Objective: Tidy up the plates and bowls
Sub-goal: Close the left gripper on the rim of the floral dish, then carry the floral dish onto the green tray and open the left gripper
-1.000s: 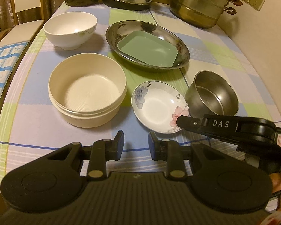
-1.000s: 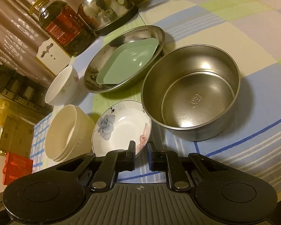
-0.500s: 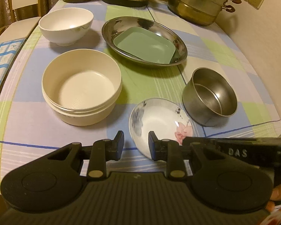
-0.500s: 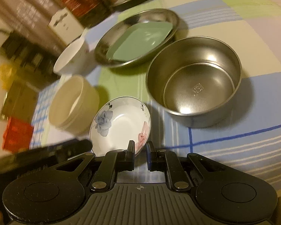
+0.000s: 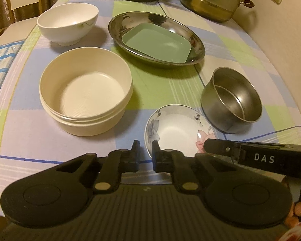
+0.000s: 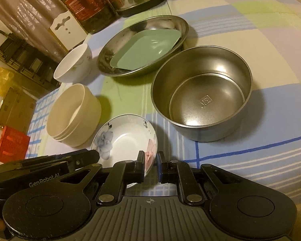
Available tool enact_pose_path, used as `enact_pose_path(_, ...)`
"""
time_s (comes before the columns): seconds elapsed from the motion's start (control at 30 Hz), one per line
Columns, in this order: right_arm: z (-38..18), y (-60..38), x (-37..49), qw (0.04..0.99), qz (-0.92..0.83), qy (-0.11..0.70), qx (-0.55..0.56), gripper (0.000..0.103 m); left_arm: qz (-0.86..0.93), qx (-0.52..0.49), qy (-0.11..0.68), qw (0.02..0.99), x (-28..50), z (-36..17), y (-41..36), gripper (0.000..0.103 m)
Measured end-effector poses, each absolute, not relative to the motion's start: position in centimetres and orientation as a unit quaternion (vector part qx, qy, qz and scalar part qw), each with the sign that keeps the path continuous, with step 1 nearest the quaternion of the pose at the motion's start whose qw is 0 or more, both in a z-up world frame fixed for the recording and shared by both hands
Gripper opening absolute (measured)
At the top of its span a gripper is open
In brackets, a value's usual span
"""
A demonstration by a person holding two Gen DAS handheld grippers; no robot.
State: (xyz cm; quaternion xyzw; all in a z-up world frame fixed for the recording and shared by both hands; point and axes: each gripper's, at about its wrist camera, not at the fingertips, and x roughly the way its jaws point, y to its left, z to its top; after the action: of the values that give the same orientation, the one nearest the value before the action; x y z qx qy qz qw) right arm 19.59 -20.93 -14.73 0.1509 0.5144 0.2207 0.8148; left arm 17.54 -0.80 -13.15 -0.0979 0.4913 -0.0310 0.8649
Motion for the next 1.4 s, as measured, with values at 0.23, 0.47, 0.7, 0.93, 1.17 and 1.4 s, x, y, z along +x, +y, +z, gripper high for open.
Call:
enact_pose_path(0.23, -14.5, -20.5, 19.6, 0.819, 0.225, 0.512, 0.126, 0.012, -0.039, -0.085, 0.485, 0.87, 17.2, -13.1, -1.1, 0.006)
enact_pose_path(0.47, -13.3, -20.4, 19.7, 0.816, 0.243, 0.511, 0.117, 0.009, -0.036, -0.095, 0.475, 0.874, 16.6, -11.8, -0.6, 0.006)
enact_pose_path(0.7, -11.1, -20.3, 20.1, 0.817, 0.267, 0.499, 0.108, 0.009, -0.028, -0.106, 0.455, 0.884, 16.3, -9.6, -0.2, 0.006)
enact_pose_path(0.93, -9.3, -20.3, 22.1, 0.819, 0.286, 0.486, 0.104, 0.009, -0.012, -0.112, 0.433, 0.894, 17.5, -7.7, -0.5, 0.006)
enact_pose_path(1.17, -8.6, -20.7, 25.0, 0.82, 0.306, 0.475, 0.098, 0.009, 0.013, -0.113, 0.41, 0.905, 19.3, -6.9, -1.5, 0.005)
enact_pose_path(1.4, -8.3, -21.0, 27.8, 0.824, 0.307, 0.466, 0.096, 0.009, 0.016, -0.12, 0.402, 0.908, 22.5, -6.8, -1.6, 0.005)
